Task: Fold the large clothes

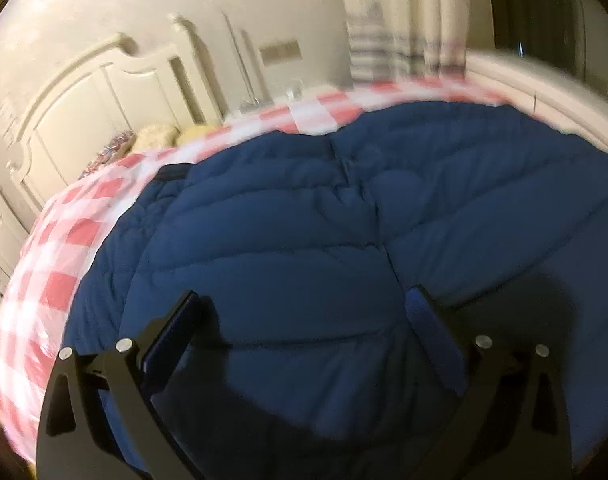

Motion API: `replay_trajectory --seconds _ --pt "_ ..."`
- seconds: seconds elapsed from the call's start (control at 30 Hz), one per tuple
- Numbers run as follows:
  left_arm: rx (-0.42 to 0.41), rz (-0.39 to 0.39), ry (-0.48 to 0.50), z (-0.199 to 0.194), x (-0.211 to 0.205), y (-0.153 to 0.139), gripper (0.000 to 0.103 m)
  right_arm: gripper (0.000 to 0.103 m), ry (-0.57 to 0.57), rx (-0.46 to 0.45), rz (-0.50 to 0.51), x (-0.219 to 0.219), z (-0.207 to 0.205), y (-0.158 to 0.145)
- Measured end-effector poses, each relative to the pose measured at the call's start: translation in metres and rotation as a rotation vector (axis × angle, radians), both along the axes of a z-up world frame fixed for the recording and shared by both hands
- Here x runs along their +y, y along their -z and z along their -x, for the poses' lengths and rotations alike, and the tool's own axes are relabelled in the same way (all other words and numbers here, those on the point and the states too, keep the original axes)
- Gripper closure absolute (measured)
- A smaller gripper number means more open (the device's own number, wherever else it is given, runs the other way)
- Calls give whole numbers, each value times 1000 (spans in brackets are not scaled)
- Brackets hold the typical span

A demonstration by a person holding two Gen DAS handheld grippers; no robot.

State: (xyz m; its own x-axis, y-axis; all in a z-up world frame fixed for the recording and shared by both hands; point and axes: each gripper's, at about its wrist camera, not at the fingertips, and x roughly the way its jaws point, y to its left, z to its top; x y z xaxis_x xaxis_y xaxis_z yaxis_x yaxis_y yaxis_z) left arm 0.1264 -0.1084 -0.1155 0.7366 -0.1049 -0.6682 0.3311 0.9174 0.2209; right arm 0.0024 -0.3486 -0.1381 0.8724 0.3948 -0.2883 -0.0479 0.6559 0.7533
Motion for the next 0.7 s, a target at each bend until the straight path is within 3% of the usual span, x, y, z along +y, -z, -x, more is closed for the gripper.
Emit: replay_trajectory --seconds 0.17,0.33,0.57,0.7 --pt "-8 39 34 36 20 -12 2 58 -8 6 -2 -4 -2 0" --pt "-26 -18 66 68 25 2 2 58 -2 1 8 -2 -4 -3" --pt "18 16 65 68 35 5 2 58 -5 -7 73 4 -5 -24" --pt "30 45 69 67 43 9 2 58 -5 -54 166 23 -8 -52"
